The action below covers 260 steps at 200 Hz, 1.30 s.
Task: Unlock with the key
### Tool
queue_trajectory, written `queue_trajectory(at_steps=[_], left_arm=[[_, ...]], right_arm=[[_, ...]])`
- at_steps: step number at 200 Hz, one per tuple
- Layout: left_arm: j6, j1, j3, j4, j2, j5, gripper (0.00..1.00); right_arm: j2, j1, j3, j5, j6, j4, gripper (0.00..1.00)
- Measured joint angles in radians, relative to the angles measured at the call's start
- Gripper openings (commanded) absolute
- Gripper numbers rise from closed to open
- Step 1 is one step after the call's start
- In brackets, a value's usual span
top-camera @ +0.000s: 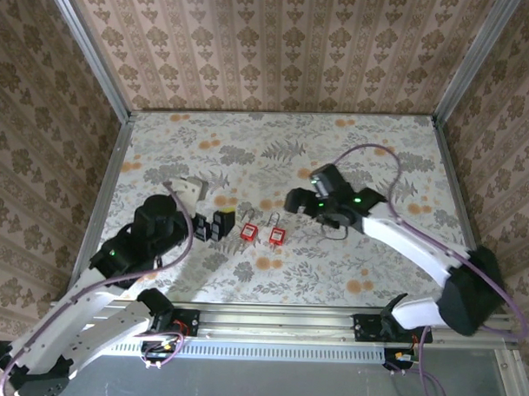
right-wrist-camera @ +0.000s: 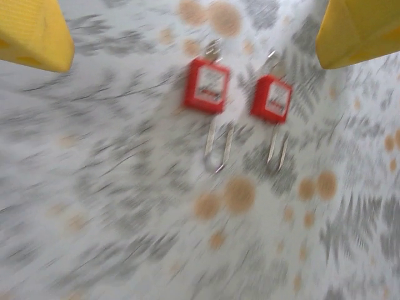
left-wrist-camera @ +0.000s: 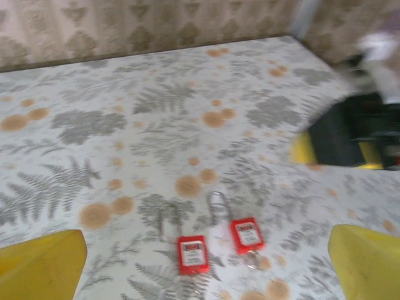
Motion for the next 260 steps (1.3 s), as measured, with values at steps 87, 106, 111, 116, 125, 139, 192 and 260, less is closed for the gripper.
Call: queue_trajectory(at_steps=[87,106,111,116,125,139,192,260], left_arm=[[0.092,0.62,-0.483,0.669,0.139,-0.048,1.0],[0.172,0.661,-0.504,0.797,0.23,-0.06,1.0],[0.191,0.67,-0.509,0.837,0.256,-0.06,1.0],[0.206,0.678,-0.517,0.878,0.28,-0.06,1.0],[0.231,0.69,-0.539,0.963,0.333,-0.059,1.0],[0.267,0.699,-0.576,1.077,0.419,-0.05,1.0],[0.296,0.771,-0.531,1.392,0.854,0.1,1.0],[0.313,0.711,-0.421,1.358,0.879,0.06,1.0]], right_arm=[[-0.195,-0.291,-0.602,0.356,-0.686,0.735,1.0],[-0.06,-0.334,-0.665,0.357,-0.757,0.989,1.0],[-0.029,-0.34,-0.679,0.358,-0.776,1.049,1.0],[-0.004,-0.342,-0.69,0.357,-0.794,1.096,1.0],[0.039,-0.347,-0.713,0.348,-0.83,1.19,1.0],[0.098,-0.365,-0.732,0.314,-0.863,1.325,1.0],[0.246,-0.523,-0.681,0.24,-0.8,1.455,1.0],[0.235,-0.544,-0.625,0.222,-0.756,1.427,1.0]])
